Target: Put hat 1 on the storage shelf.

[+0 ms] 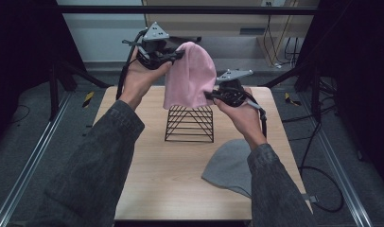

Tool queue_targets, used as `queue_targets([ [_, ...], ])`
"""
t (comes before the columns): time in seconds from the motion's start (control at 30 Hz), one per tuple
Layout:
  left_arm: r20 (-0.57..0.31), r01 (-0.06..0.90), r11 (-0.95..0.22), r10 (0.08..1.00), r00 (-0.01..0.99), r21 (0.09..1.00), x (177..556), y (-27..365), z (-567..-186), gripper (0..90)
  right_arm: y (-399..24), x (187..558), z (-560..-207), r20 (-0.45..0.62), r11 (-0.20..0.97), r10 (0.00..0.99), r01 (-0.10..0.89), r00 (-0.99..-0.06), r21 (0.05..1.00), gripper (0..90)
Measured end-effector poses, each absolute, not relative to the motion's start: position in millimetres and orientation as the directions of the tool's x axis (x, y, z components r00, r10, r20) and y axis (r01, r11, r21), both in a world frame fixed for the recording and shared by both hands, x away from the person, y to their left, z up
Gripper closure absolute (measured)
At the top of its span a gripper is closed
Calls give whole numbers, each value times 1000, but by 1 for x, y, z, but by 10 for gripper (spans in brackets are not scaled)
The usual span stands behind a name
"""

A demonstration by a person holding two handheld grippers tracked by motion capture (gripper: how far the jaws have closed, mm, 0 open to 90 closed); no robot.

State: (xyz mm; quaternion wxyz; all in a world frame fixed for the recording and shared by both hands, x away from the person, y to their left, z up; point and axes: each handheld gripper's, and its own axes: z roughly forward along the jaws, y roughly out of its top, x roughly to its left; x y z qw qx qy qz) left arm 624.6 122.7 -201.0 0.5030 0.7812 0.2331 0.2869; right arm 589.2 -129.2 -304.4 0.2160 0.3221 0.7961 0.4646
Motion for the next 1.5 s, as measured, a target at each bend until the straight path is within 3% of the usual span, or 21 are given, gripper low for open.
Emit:
queue_targets([
  [0.9, 188, 107, -387, 648, 738, 916, 623, 122, -220, 773, -133, 584, -333, -43, 385, 713, 339, -700, 859, 836],
  [1.23, 212, 85, -400, 639, 739, 913, 610, 115, -204, 774, -144, 577, -318, -33, 360, 719, 331, -695, 872, 839],
  [1.5, 222, 108, -430, 645, 731, 896, 616, 113, -218, 773, -144, 576, -326, -55, 392, 724, 343, -688, 854, 839],
])
